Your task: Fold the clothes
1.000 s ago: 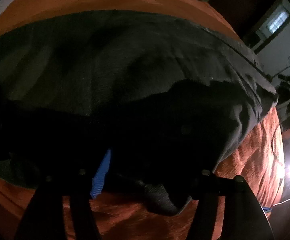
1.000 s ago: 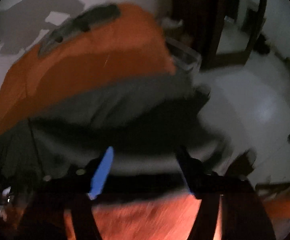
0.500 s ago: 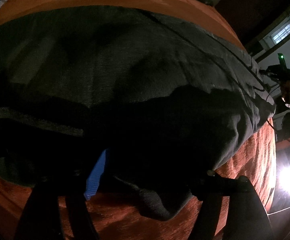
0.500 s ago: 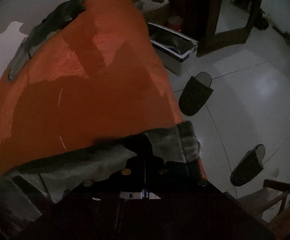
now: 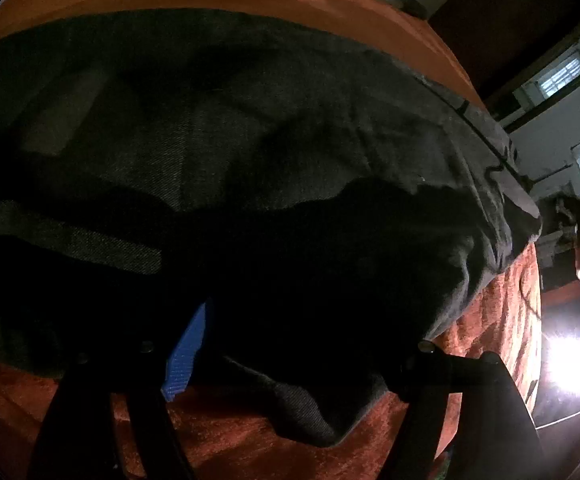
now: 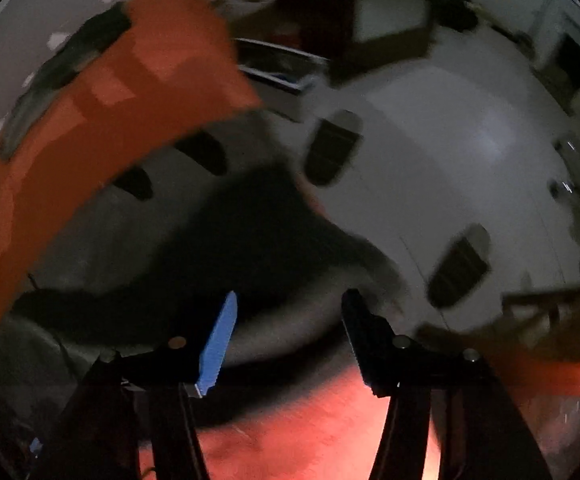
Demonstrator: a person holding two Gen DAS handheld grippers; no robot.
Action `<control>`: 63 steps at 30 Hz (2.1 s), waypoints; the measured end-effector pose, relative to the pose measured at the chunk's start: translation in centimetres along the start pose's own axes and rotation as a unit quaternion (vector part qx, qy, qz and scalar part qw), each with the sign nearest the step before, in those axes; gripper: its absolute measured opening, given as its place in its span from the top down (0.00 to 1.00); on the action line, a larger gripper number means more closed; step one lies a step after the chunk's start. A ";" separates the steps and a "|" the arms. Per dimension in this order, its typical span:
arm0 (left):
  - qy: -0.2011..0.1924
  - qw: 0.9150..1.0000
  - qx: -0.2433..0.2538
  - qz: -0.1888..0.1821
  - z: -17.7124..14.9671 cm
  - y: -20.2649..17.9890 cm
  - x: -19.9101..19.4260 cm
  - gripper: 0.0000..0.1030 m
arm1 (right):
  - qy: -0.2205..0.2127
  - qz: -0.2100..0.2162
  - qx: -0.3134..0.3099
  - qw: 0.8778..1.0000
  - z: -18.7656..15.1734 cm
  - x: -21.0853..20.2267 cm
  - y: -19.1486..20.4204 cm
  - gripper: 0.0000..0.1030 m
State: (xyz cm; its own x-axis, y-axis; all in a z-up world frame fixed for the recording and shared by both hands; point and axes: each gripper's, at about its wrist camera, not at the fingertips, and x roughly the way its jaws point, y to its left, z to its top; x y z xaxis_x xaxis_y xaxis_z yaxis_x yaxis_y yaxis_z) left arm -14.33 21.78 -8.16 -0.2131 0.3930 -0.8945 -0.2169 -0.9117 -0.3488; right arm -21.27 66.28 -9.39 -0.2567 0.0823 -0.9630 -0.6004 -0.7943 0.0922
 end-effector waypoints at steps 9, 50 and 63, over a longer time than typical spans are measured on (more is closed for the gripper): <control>0.002 1.000 -0.011 0.001 -1.0 1.2 -1.1 0.26 | -0.018 0.050 0.039 0.998 -0.6 0.5 -3.8 0.55; 0.011 1.000 -0.019 0.000 -0.8 0.3 -1.0 0.26 | -0.115 0.007 -0.050 0.992 3.6 -1.1 1.9 0.43; 0.012 1.000 -0.020 -0.003 -0.9 0.9 -1.5 0.26 | -0.078 0.023 -0.080 0.993 10.6 5.3 11.2 1.00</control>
State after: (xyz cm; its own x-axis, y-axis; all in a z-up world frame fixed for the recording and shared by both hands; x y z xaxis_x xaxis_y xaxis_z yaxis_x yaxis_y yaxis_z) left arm -13.35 20.29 -7.38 -0.1898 0.3958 -0.8985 -0.1800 -0.9137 -0.3644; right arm -37.35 64.18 -10.81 -0.4029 0.1252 -0.9067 -0.4601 -0.8840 0.0824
